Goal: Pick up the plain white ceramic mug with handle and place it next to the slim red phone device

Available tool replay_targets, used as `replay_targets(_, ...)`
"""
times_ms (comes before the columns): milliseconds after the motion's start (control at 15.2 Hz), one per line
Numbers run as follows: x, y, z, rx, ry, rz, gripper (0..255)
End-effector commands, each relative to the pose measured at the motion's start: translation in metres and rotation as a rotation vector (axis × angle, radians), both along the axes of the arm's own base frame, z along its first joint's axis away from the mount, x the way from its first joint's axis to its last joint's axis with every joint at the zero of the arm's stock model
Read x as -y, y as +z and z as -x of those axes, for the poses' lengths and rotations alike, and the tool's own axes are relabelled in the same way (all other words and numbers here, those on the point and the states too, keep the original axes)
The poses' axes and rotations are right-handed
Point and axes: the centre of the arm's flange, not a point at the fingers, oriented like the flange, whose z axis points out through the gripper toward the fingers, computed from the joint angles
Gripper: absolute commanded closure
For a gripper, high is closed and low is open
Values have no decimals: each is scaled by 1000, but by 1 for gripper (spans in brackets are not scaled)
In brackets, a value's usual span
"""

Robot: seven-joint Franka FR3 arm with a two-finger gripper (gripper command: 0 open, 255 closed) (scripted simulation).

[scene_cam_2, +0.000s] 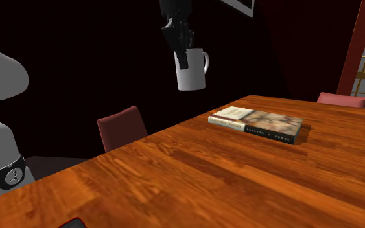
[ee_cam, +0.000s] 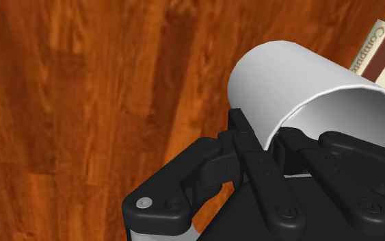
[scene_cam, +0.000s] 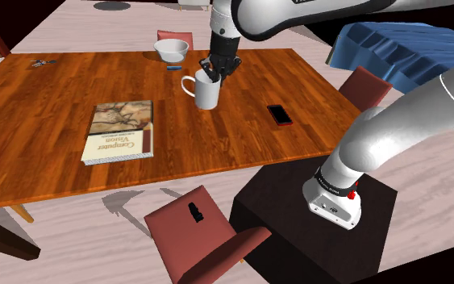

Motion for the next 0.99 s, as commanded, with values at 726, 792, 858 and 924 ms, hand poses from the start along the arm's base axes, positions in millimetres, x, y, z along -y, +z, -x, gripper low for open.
replay_targets(726,153,0,76,0,2,-1,255)
replay_targets(792,165,0,82,0,2,-1,255)
replay_targets(858,176,0,87,0,2,-1,255)
replay_targets(924,188,0,93,0,2,-1,255)
